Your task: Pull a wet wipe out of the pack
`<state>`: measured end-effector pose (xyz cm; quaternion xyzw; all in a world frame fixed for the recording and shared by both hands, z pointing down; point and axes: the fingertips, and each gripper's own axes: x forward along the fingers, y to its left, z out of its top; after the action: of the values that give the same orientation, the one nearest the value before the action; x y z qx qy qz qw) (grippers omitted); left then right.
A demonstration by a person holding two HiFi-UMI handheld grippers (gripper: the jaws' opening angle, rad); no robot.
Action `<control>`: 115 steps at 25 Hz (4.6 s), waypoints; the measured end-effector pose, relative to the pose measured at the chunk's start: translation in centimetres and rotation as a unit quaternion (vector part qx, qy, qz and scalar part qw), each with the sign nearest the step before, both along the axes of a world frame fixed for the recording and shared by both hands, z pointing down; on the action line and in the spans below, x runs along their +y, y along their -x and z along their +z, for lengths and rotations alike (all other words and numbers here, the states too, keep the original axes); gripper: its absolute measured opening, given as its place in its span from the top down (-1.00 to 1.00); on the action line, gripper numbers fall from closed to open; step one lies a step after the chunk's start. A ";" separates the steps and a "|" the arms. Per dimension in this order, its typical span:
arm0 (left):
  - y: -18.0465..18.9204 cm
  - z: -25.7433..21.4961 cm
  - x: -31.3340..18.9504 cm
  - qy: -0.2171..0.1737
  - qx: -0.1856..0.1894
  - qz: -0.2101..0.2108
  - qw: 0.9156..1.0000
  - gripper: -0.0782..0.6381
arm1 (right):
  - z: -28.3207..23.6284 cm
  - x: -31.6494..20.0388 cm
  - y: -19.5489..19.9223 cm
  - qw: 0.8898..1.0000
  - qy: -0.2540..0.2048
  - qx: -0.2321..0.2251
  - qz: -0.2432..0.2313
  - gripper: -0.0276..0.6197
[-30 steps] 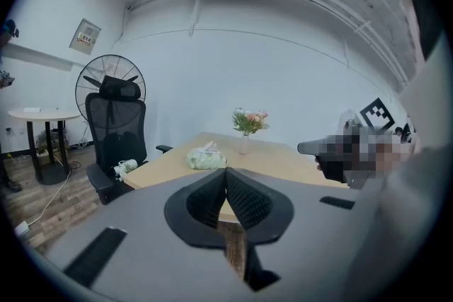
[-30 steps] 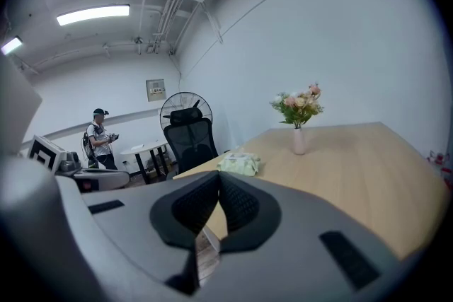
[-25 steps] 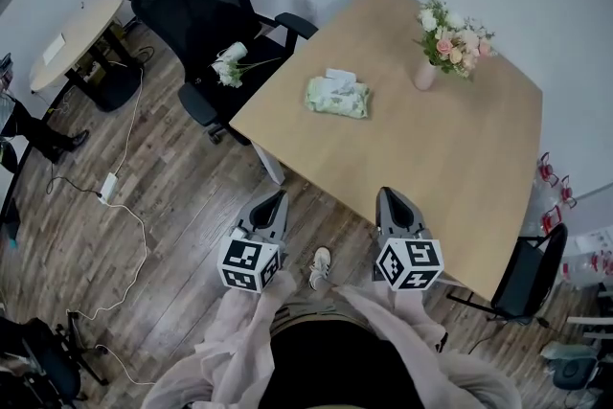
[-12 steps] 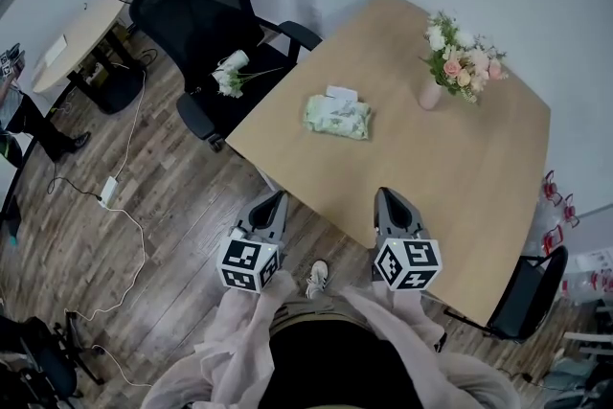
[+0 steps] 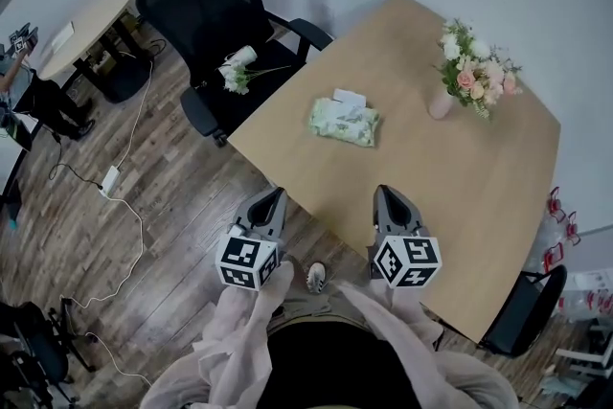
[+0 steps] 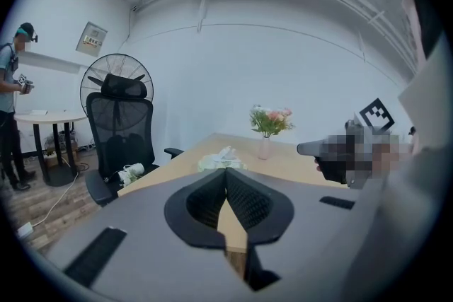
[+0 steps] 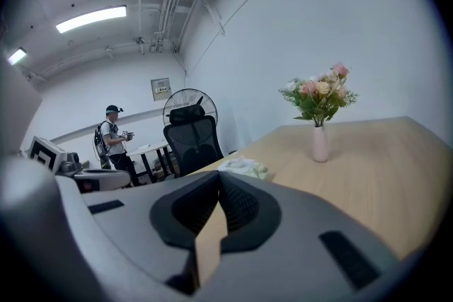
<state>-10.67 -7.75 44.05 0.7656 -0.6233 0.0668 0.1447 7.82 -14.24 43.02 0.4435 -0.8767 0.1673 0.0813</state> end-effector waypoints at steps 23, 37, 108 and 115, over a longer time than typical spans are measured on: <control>1.0 0.3 -4.8 0.017 -0.003 0.037 0.999 0.75 | 1.0 -4.1 0.9 0.999 0.023 -0.006 0.042 0.88; 1.7 1.7 -11.0 0.043 0.003 0.100 0.994 0.75 | 2.3 -8.5 3.2 0.996 0.043 0.005 0.074 0.88; 5.3 9.1 -24.7 0.135 0.054 0.161 0.976 0.75 | 9.9 -21.0 10.4 0.987 0.117 0.102 0.042 0.72; 5.2 9.3 -24.7 0.136 0.055 0.163 0.976 0.75 | 9.9 -20.9 10.6 0.988 0.116 0.097 0.034 0.87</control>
<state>-15.91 -32.42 53.32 0.8324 -0.4667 0.1310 0.2686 -2.82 -35.17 52.89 0.4746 -0.8238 0.2269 0.2112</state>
